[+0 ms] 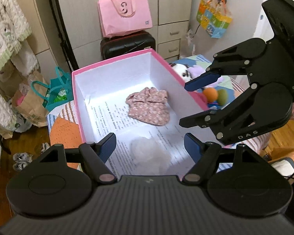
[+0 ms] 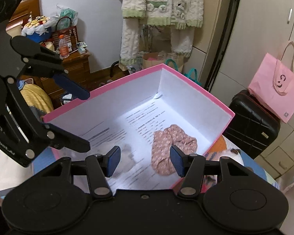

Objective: Organize soft objects
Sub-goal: 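Open both grippers to drop the puff and cloth into the box, then move both tools to the wipes and grasp the white tube box with the left gripper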

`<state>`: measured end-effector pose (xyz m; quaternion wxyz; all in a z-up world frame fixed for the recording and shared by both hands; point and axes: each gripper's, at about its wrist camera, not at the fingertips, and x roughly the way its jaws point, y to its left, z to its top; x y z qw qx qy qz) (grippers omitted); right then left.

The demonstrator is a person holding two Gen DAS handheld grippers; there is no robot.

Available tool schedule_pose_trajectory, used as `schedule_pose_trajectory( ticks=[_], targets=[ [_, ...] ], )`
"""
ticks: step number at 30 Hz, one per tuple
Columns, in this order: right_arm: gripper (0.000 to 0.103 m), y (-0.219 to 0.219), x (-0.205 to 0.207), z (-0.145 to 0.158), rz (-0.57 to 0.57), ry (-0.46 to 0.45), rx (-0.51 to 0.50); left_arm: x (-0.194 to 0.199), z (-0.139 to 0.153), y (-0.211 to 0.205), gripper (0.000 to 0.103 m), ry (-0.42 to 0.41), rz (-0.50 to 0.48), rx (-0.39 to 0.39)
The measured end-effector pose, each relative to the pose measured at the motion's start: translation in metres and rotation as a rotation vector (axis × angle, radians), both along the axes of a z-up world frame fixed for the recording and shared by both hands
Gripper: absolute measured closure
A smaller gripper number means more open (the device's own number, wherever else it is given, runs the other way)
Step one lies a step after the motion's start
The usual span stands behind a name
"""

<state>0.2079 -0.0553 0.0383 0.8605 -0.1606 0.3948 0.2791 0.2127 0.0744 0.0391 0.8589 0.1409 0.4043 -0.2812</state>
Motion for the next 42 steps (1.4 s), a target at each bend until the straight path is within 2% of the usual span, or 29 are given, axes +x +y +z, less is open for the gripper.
schedule_pose_trajectory(
  ticks=[14,27,34,38,42],
  targets=[
    [0.041,-0.004,-0.084,0.031,0.017,-0.114,-0.041,-0.078,0.023,-0.017,0.019,-0.094,-0.050,0.017],
    [0.040,-0.033,-0.139,0.033,0.014,-0.166,-0.029,-0.137,0.021,-0.051,0.016,-0.154,-0.143,0.059],
    [0.040,-0.079,-0.179,0.030,-0.045,-0.216,-0.040,-0.159,0.017,-0.083,0.016,-0.207,-0.231,0.082],
    [0.038,-0.103,-0.201,0.019,-0.112,-0.243,-0.037,-0.160,0.009,-0.098,0.016,-0.196,-0.294,0.042],
    [0.036,-0.126,-0.208,0.001,-0.180,-0.221,-0.006,-0.155,-0.004,-0.113,0.016,-0.188,-0.302,0.000]
  ],
)
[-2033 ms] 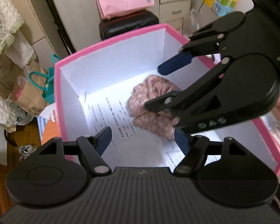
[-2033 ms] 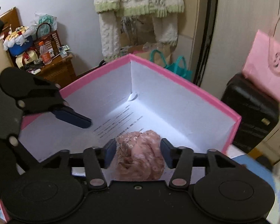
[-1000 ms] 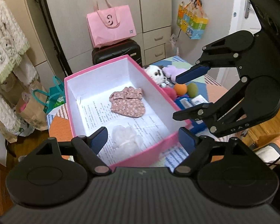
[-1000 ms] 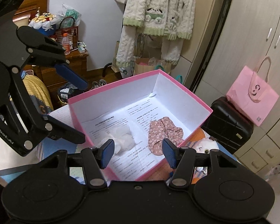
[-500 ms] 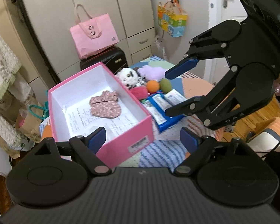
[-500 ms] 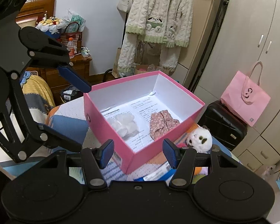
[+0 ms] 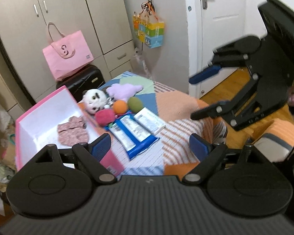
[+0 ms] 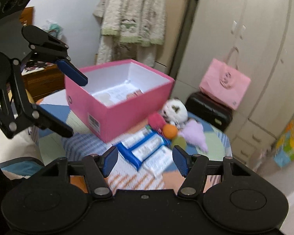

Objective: Organize soft objects
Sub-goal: 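Move both tools to the wipes and grasp the white tube box with the left gripper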

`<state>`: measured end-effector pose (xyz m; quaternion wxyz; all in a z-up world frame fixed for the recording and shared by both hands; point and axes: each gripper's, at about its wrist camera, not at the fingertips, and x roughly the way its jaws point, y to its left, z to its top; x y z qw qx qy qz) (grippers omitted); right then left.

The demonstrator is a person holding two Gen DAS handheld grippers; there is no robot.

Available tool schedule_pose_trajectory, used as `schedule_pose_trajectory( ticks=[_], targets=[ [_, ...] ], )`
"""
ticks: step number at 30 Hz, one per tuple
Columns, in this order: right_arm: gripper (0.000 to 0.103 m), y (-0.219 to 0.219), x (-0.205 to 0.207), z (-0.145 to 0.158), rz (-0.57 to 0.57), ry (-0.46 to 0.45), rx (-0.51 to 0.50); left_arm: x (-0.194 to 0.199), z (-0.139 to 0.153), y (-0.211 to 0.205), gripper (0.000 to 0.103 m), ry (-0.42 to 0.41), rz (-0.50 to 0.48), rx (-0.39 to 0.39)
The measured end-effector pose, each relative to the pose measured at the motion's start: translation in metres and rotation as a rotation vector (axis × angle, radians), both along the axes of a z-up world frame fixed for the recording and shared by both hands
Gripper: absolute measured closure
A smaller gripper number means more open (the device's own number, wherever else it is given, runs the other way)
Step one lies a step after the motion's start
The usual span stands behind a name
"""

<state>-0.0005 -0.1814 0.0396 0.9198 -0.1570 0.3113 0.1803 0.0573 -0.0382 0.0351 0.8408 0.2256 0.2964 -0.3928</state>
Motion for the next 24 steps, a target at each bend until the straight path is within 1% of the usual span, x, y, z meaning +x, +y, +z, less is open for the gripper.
schedule_pose_trajectory(
  ticks=[4,8,12,19,22,24],
  targets=[
    [0.036,-0.017,0.000,-0.023,-0.022,0.031,0.041,0.013,-0.016,-0.015,0.019,0.052,0.005,-0.052],
    [0.036,-0.024,0.008,-0.046,-0.018,0.044,0.035,0.026,-0.029,-0.029,0.019,0.109,0.001,-0.102],
    [0.036,-0.033,0.021,-0.057,-0.019,0.044,0.038,0.035,-0.044,-0.041,0.020,0.119,0.020,-0.138],
    [0.036,-0.070,0.046,-0.064,-0.073,0.054,0.114,0.055,-0.079,-0.062,0.023,0.130,0.084,-0.149],
    [0.036,-0.090,0.058,-0.068,-0.112,0.063,0.179,0.062,-0.094,-0.071,0.027,0.142,0.109,-0.142],
    [0.036,-0.100,0.065,-0.072,-0.124,0.073,0.224,0.064,-0.104,-0.083,0.030,0.107,0.149,-0.115]
  ],
)
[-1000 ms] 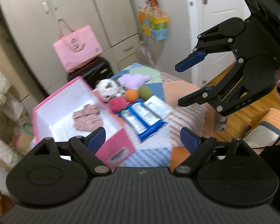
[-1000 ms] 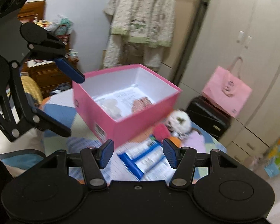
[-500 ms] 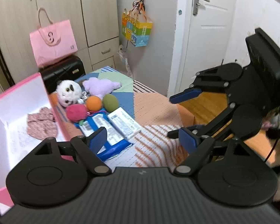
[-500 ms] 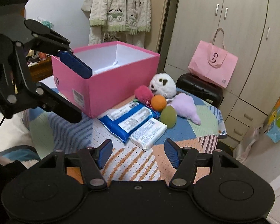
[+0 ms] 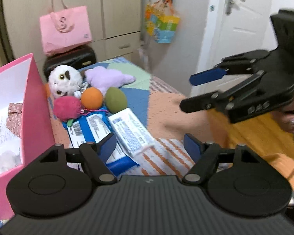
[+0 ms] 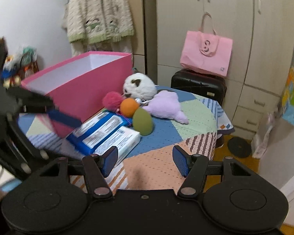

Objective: Organize soft objects
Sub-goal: 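Move both tools to the wipes and grasp the white tube box with the left gripper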

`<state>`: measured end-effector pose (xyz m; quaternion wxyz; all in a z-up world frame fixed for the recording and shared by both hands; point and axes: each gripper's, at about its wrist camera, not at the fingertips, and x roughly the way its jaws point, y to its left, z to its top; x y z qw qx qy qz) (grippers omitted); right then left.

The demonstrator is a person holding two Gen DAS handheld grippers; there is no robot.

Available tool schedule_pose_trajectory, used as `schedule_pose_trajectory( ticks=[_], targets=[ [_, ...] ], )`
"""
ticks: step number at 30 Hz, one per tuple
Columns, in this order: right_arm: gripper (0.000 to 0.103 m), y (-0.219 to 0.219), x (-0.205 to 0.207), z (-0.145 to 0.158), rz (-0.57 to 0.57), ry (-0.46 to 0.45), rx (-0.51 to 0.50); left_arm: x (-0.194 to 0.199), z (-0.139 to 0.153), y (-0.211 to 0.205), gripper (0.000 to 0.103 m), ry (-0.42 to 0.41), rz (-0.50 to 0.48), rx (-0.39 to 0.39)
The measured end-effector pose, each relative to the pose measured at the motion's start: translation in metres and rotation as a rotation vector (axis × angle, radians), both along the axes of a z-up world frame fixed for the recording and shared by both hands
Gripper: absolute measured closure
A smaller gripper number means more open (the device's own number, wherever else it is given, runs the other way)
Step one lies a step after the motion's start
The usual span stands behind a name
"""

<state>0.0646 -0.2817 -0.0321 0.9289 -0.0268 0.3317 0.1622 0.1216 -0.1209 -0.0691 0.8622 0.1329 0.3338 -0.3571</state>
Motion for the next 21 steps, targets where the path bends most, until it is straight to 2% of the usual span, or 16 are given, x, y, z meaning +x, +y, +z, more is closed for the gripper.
schedule_pose_trajectory(
  ticks=[2,6,8,10,16,19,21],
  targets=[
    [0.036,-0.004,0.008,-0.004,0.004,0.008,0.027,0.003,-0.007,-0.008,0.032,-0.012,0.016,0.015],
    [0.036,-0.004,0.024,-0.011,0.027,0.017,0.060,0.016,-0.022,-0.019,0.038,0.053,0.036,0.009],
    [0.036,-0.004,0.033,-0.015,0.035,0.023,0.083,0.019,-0.026,-0.022,0.040,0.035,0.066,0.020],
    [0.036,-0.003,0.041,-0.018,0.040,0.019,0.091,0.021,-0.029,-0.026,0.040,0.022,0.083,0.029],
    [0.036,0.005,0.069,-0.025,0.072,0.007,0.111,0.030,-0.034,-0.024,0.040,0.052,0.193,-0.024],
    [0.036,0.011,0.084,-0.030,0.097,0.014,0.127,0.032,-0.040,-0.028,0.040,0.080,0.195,-0.026],
    [0.036,0.014,0.094,-0.035,0.106,0.023,0.125,0.030,-0.043,-0.032,0.040,0.062,0.204,-0.017]
  ],
)
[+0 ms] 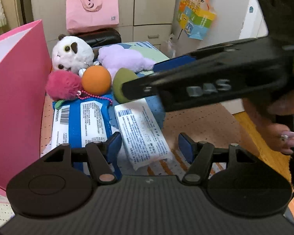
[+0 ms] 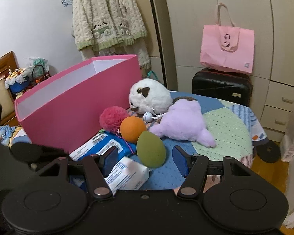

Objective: Organize soft objects
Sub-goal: 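Move both tools to the wipes and grasp the white tube box with the left gripper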

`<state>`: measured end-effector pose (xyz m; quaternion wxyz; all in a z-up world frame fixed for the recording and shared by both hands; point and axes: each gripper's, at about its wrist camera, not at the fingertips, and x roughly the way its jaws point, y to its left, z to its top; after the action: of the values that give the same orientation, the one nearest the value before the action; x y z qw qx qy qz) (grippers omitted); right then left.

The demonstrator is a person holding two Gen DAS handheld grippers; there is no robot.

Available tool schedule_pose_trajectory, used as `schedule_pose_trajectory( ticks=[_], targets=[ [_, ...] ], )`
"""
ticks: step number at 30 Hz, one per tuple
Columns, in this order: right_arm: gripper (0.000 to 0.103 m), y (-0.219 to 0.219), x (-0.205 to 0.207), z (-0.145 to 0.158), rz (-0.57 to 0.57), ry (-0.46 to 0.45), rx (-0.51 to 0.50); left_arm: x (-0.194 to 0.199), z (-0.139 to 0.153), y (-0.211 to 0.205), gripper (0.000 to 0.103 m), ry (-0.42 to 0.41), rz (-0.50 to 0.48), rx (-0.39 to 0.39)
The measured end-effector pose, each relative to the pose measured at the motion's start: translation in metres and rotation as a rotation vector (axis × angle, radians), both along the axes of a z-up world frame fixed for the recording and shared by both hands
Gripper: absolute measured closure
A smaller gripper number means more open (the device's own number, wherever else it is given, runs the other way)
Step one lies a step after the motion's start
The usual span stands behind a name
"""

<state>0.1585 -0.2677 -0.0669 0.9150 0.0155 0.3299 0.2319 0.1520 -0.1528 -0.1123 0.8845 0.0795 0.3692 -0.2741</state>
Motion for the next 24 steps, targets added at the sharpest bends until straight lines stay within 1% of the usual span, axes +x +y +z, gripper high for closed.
schedule_pose_trajectory(
  ticks=[2,5,8,9,10,11,13,16,21,24],
  targets=[
    [0.036,0.003,0.007,-0.005,0.001,0.006,-0.007,-0.001,-0.002,-0.005,0.039,-0.026,0.007,0.010],
    [0.036,0.004,0.016,-0.014,0.001,0.020,-0.008,0.001,-0.006,-0.008,0.037,-0.063,0.017,-0.012],
    [0.037,0.002,0.025,-0.021,0.019,0.046,0.007,0.004,-0.007,-0.011,0.037,-0.081,0.030,-0.016],
    [0.042,0.002,0.027,-0.024,0.022,0.056,0.009,0.006,-0.007,-0.012,0.038,-0.079,0.035,-0.017],
    [0.047,0.002,0.029,-0.025,0.036,0.062,0.012,0.007,-0.006,-0.011,0.044,-0.080,0.039,-0.016],
    [0.055,0.002,0.029,-0.026,0.053,0.066,0.021,0.007,-0.006,-0.012,0.052,-0.086,0.042,-0.010],
    [0.058,0.002,0.027,-0.025,0.060,0.044,0.014,0.008,-0.006,-0.010,0.062,-0.099,0.054,-0.001],
    [0.059,-0.001,0.021,-0.023,0.050,0.018,0.003,0.010,-0.006,-0.006,0.063,-0.092,0.055,-0.022],
    [0.059,-0.013,0.008,-0.018,-0.008,-0.023,0.023,0.005,-0.007,-0.007,0.064,-0.114,0.062,-0.020],
    [0.059,-0.021,0.004,-0.016,-0.051,-0.033,0.027,0.005,-0.006,-0.006,0.065,-0.108,0.065,-0.023]
  ],
)
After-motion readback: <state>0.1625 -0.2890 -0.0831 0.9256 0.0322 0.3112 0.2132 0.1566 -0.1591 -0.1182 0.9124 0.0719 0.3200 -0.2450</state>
